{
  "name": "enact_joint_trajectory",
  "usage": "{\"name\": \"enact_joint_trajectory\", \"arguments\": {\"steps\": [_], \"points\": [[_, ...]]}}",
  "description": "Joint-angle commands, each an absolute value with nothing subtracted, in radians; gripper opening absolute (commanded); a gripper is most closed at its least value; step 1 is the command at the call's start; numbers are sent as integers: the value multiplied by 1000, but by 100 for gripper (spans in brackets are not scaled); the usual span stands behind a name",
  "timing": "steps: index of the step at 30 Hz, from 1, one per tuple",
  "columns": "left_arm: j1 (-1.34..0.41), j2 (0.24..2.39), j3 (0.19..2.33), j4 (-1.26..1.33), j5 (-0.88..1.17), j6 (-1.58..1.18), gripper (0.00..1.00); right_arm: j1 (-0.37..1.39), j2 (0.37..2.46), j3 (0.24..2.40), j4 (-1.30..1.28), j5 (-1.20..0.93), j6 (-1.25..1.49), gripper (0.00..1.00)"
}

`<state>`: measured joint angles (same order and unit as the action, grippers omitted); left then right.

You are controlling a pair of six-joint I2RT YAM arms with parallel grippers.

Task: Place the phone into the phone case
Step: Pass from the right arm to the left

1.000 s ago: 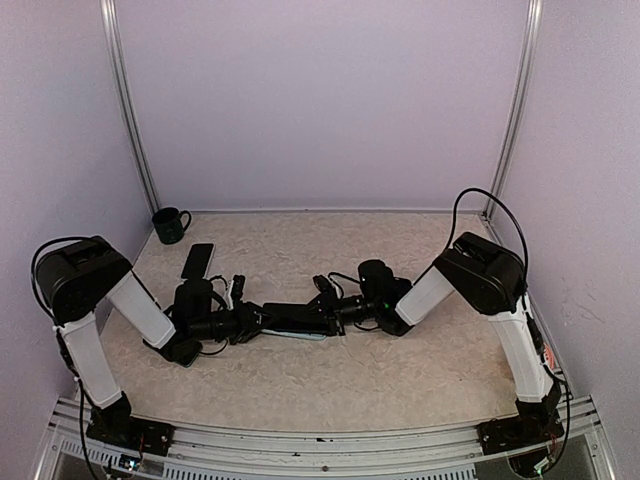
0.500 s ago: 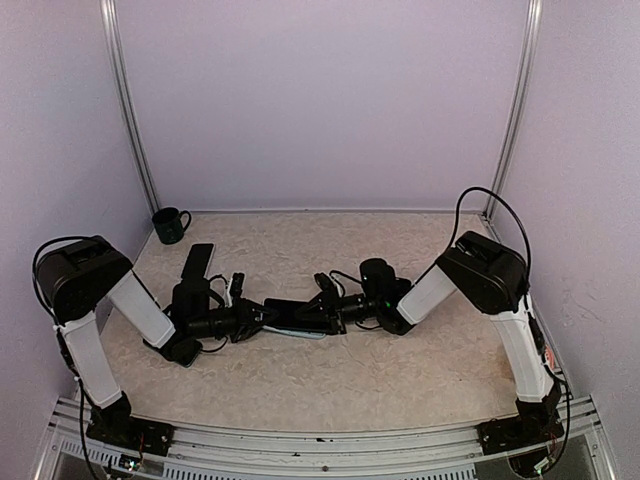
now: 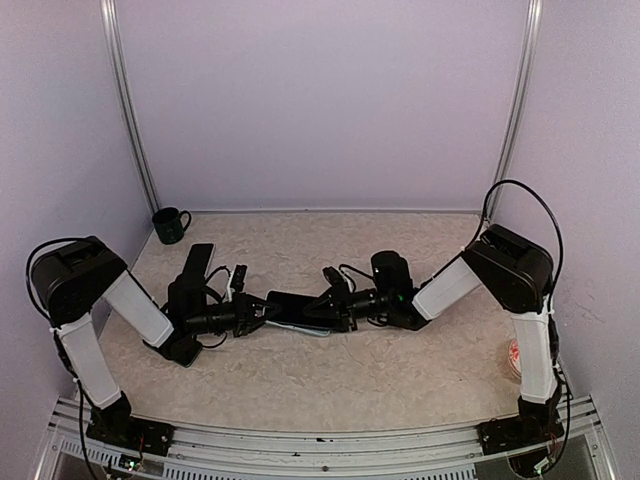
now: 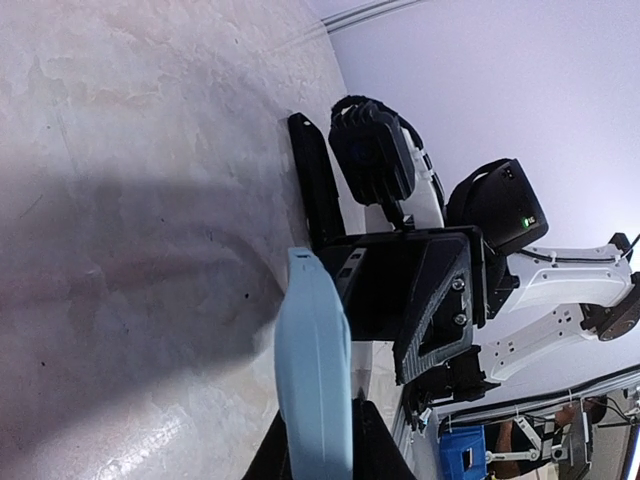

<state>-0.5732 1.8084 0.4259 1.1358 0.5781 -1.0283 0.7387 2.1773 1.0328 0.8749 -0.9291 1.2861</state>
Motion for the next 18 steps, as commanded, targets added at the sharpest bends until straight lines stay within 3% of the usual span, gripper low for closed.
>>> {"name": "enact_joint_trajectory", "arguments": {"steps": [1, 18], "points": [[-551, 1782, 411, 1135, 569, -990, 4, 727, 2086, 989, 853, -971, 1244, 43], [-532, 1663, 404, 1065, 592, -945, 1, 690, 1713, 763, 528, -909, 931, 47]]}}
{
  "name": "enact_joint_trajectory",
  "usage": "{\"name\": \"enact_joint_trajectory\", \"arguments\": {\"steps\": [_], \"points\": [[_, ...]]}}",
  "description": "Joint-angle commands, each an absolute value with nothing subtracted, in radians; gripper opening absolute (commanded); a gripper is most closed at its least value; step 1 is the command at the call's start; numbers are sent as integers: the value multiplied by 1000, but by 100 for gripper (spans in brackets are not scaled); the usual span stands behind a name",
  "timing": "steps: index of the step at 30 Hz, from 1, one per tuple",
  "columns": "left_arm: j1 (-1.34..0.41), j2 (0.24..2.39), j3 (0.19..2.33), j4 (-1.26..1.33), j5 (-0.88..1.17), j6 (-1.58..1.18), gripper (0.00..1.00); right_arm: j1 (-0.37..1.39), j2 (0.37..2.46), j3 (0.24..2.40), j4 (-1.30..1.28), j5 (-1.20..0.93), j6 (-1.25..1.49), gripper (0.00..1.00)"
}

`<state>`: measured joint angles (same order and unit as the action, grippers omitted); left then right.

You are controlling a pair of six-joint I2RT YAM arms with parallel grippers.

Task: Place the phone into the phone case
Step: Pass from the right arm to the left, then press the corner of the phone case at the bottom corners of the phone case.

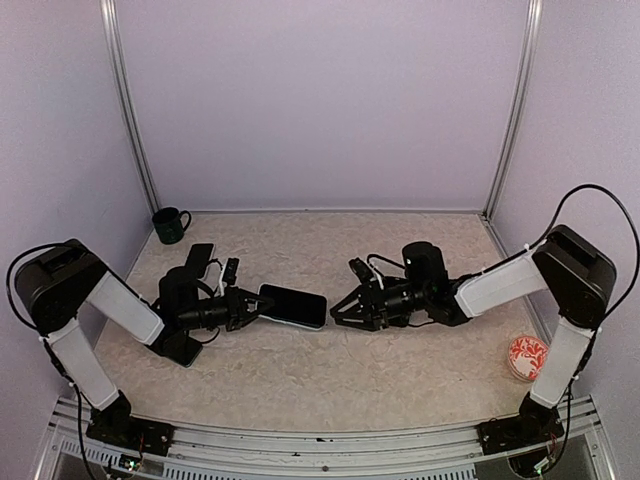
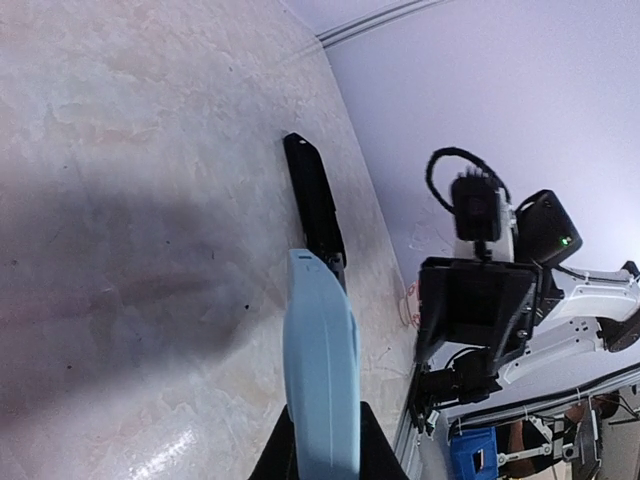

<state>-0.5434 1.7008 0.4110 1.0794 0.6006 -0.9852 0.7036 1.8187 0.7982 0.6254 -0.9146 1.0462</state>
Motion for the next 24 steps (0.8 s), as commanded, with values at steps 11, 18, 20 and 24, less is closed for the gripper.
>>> {"name": "enact_joint_trajectory", "arguments": {"steps": [11, 18, 20, 24], "points": [[-555, 1499, 348, 1109, 653, -924, 0, 689, 1518, 622, 536, -871, 836, 50], [-621, 1394, 360, 1104, 666, -923, 0, 688, 1553, 598, 710, -927, 804, 54], [-635, 1369, 375, 1081, 669, -921, 0, 688, 1586, 598, 821, -945, 828, 54], [-651, 1333, 396, 1062, 675, -928, 0, 689, 1671, 616, 984, -991, 874, 56]]}}
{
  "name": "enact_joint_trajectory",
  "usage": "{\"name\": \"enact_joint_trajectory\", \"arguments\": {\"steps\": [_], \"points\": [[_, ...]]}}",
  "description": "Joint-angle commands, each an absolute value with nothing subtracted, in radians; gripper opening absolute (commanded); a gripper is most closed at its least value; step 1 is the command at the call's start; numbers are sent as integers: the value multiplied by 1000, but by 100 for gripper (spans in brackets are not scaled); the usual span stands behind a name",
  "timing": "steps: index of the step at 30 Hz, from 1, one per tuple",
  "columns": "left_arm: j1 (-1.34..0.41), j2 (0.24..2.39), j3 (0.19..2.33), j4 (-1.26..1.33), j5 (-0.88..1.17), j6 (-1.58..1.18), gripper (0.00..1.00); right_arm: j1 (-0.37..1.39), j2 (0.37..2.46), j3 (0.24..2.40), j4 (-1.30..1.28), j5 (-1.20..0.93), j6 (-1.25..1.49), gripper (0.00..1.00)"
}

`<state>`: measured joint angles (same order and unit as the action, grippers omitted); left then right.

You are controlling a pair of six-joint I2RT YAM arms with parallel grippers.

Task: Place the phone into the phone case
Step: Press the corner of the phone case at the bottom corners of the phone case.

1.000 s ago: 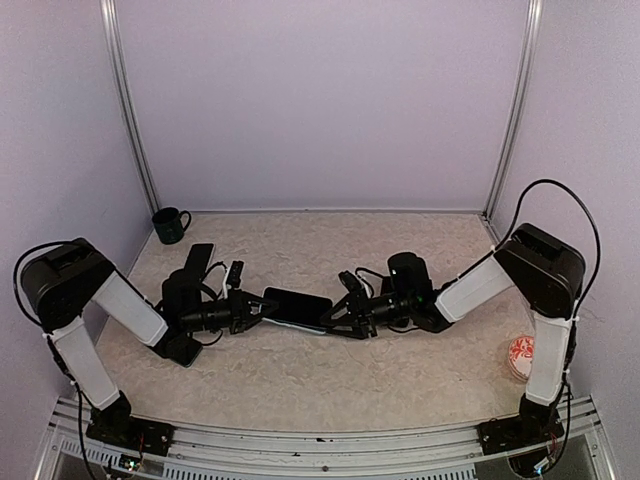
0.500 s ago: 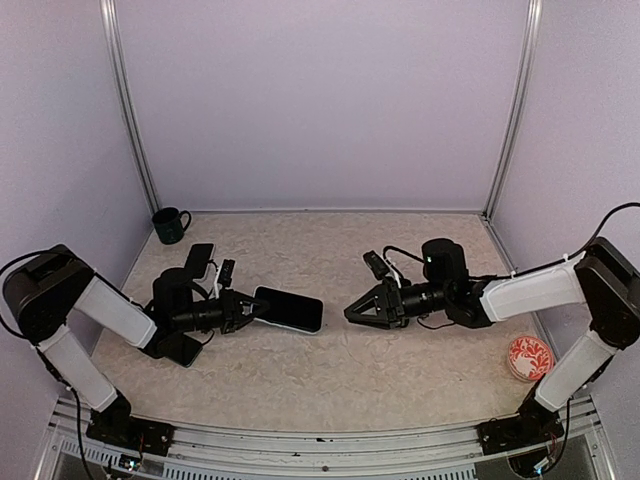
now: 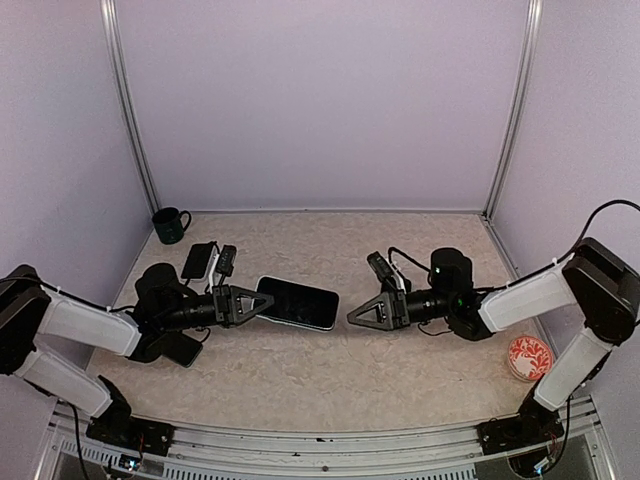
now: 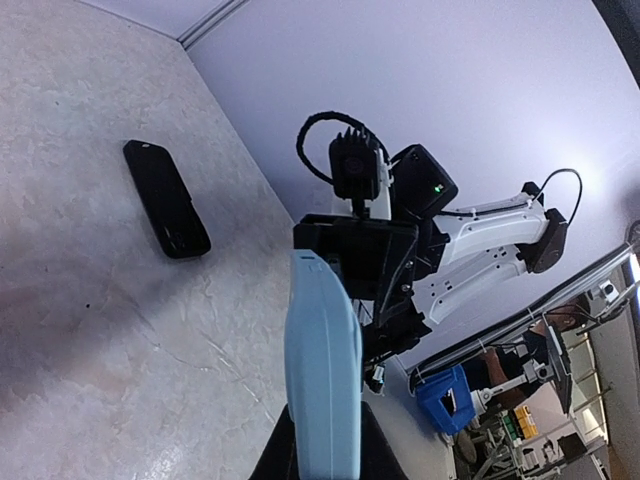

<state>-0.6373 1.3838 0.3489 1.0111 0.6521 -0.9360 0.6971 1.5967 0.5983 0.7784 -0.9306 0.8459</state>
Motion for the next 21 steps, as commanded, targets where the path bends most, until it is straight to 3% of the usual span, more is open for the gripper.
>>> {"name": "enact_joint_trajectory", "arguments": {"steps": [1, 13, 21], "points": [[-657, 1325, 399, 1064, 677, -932, 0, 689, 1701, 628, 1001, -1003, 873, 56], [-683, 1351, 417, 1121, 695, -983, 0, 689, 1881, 682, 1537, -1129, 1118, 57], [-683, 1401, 436, 1159, 693, -1003, 0, 689, 1894, 698, 1608, -1180, 1169, 56]]}}
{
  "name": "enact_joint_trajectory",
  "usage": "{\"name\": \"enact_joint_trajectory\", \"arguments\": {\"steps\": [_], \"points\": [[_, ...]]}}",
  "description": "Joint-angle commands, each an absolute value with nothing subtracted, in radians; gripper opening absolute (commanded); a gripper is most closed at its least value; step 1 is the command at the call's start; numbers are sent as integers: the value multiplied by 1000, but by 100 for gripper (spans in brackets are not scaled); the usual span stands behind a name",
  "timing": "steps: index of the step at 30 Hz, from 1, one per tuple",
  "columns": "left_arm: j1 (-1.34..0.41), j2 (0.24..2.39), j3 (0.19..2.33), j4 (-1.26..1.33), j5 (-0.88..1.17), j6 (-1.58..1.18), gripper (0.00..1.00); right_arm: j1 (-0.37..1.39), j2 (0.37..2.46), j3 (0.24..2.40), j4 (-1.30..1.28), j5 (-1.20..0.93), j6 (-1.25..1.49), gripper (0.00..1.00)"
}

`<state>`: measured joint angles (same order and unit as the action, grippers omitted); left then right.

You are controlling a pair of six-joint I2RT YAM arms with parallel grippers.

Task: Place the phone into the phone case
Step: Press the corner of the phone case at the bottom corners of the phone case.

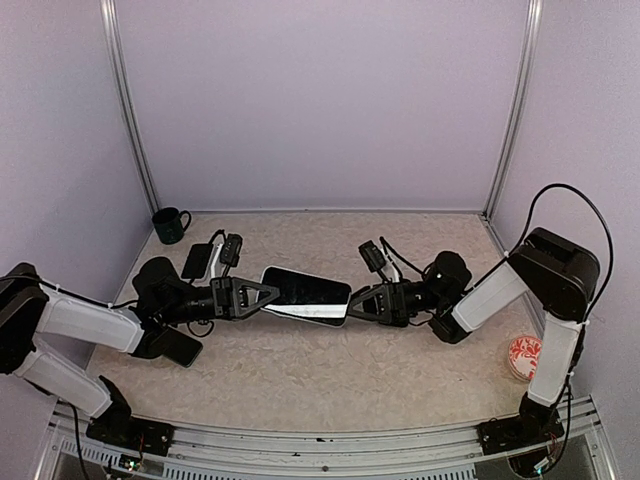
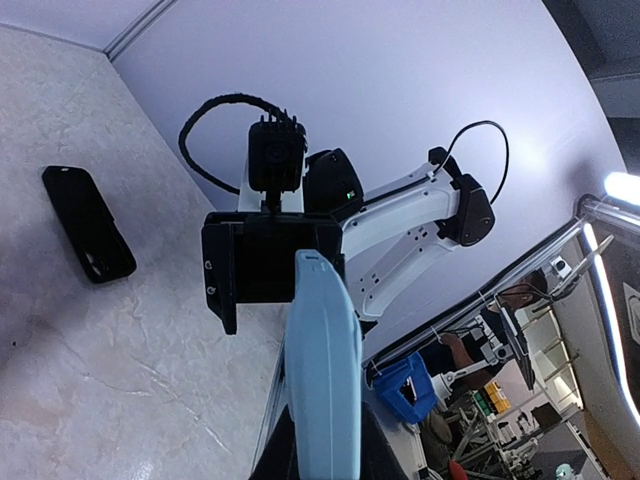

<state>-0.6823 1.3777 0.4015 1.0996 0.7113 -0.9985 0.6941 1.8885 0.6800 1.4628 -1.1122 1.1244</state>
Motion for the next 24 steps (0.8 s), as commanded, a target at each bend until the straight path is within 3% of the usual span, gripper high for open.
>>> {"name": "enact_joint_trajectory", "arguments": {"steps": [1, 16, 24], "points": [[-683, 1407, 438, 1161, 692, -1002, 0, 690, 1890, 690, 1612, -1185, 1167, 56], [-666, 1433, 455, 1168, 703, -1011, 0, 689, 1881, 635, 1787, -1218, 1257, 54], [-667, 1441, 444, 1200, 709, -1026, 0, 688, 1898, 683, 1675, -1193, 1218, 53]]}}
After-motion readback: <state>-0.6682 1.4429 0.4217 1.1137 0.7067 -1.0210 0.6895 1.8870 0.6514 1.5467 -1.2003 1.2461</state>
